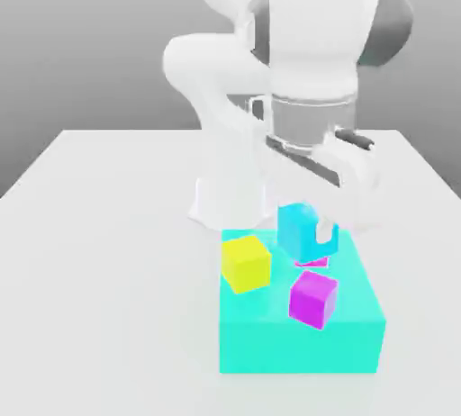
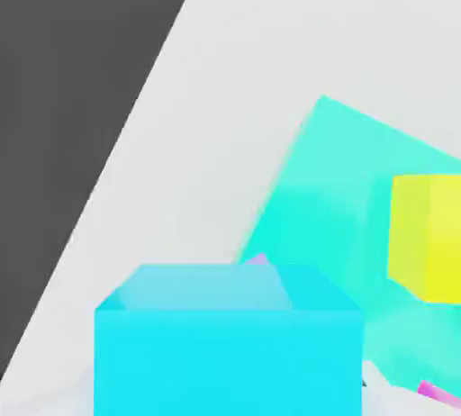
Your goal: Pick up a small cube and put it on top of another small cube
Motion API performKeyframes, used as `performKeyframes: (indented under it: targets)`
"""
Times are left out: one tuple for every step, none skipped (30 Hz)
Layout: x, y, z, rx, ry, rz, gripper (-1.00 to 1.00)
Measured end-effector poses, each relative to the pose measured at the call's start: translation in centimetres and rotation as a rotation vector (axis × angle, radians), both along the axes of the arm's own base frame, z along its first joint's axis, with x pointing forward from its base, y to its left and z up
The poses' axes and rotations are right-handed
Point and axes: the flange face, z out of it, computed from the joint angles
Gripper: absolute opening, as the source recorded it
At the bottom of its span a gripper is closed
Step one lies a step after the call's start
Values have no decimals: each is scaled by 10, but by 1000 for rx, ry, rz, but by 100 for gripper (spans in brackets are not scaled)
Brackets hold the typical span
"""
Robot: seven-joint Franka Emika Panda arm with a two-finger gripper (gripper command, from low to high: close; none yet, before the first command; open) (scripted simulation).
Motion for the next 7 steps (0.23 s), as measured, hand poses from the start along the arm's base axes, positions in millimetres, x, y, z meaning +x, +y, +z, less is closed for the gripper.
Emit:
performKeyframes:
  targets:
    - [0, 1, -12, -5, 3, 3, -100]
    - [0, 1, -24, -7, 5, 4, -100]
    - [-1, 2, -37, -7, 5, 6, -100]
    - [-2, 2, -47, -5, 5, 8, 100]
    - [-2, 2, -47, -5, 5, 8, 100]
    - [-2, 2, -47, -5, 5, 8, 100]
    - [-2, 2, -47, -5, 5, 8, 100]
